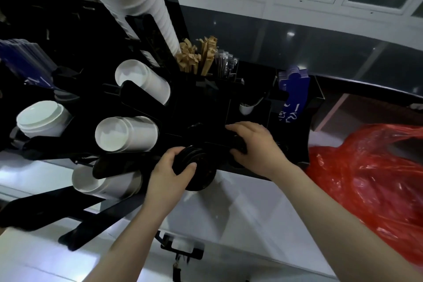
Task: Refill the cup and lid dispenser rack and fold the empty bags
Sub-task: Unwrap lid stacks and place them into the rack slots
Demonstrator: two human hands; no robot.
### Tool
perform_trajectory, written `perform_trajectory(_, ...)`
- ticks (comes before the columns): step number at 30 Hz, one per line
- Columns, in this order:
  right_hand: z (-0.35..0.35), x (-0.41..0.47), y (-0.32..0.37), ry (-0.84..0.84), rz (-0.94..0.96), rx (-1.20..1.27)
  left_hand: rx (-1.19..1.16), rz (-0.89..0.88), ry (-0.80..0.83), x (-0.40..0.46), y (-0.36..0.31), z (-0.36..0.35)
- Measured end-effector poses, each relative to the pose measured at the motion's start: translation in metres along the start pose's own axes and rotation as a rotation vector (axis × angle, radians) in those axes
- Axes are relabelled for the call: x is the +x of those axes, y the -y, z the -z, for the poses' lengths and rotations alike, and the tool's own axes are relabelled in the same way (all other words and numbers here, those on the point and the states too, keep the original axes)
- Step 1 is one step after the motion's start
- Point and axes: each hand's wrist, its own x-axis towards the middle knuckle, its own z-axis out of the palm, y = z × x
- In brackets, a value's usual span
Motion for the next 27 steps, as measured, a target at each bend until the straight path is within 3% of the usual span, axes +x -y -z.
perform_trajectory(4,0.020,-0.027,-0.038,-0.155,-0.161,0.074,-0.022,0.007,0.045,0.000,-0.005,-0.008)
perform_trajectory(8,0.033,-0.042,-0.071,-0.179,-0.299,-0.009,-0.026,0.002,0.039,0.000,-0.008,-0.015)
perform_trajectory(13,0.029,-0.044,-0.089,0.284,-0.368,-0.358,-0.025,0.005,0.055,-0.002,-0.011,-0.019)
perform_trajectory(15,0.018,-0.042,-0.088,0.367,-0.390,-0.436,-0.025,-0.008,0.069,-0.004,-0.011,-0.019)
perform_trajectory(22,0.016,-0.042,-0.091,0.248,-0.379,-0.325,-0.018,-0.014,0.071,-0.014,-0.012,-0.018)
perform_trajectory(27,0.031,-0.050,-0.088,-0.021,-0.296,-0.105,-0.002,0.011,0.042,-0.020,-0.010,-0.020)
